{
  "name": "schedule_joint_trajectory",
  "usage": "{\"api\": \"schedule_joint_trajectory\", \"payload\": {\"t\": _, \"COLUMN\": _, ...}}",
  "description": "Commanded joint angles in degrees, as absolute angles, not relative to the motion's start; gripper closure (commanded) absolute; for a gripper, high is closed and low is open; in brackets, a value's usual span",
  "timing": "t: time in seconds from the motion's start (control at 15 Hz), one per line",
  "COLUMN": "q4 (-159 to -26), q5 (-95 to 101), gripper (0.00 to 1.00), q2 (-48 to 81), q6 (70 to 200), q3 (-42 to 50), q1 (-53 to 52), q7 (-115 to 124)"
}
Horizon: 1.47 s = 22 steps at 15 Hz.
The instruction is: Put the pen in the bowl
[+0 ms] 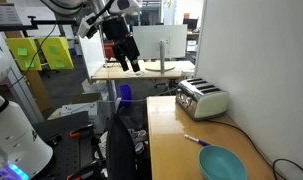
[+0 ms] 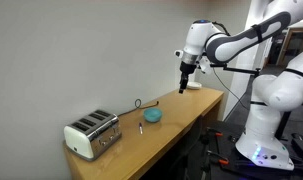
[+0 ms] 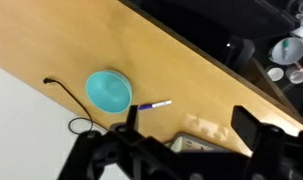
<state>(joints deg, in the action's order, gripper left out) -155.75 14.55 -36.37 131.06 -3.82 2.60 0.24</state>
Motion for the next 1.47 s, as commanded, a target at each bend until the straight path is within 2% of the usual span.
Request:
{"api": "schedule_joint_trajectory", "payload": {"t": 0.0, "q4": -155.7, "q5": 14.8, "gripper": 0.0, "q2": -36.4, "q6": 130.9, "q3": -3.4, "q1": 2.2, "q7": 0.5}}
{"api": "schedule_joint_trajectory", "payload": {"t": 0.87, "q4": -155.7, "q5": 14.8, "gripper": 0.0, "q2": -36.4, "q6": 130.9, "q3": -3.4, "q1": 2.2, "q7": 0.5}}
{"api": "schedule_joint_trajectory", "payload": {"t": 1.2, "q4": -150.5, "q5": 10.7, "gripper": 0.0, "q2": -27.1, "q6": 129.4, "q3": -2.4, "q1": 1.4, "q7": 1.9}}
{"api": "schedule_joint_trajectory", "payload": {"t": 1.4, "q4": -142.8, "q5": 5.2, "gripper": 0.0, "q2": -14.7, "q6": 129.5, "q3": -1.0, "q1": 1.7, "q7": 2.8}}
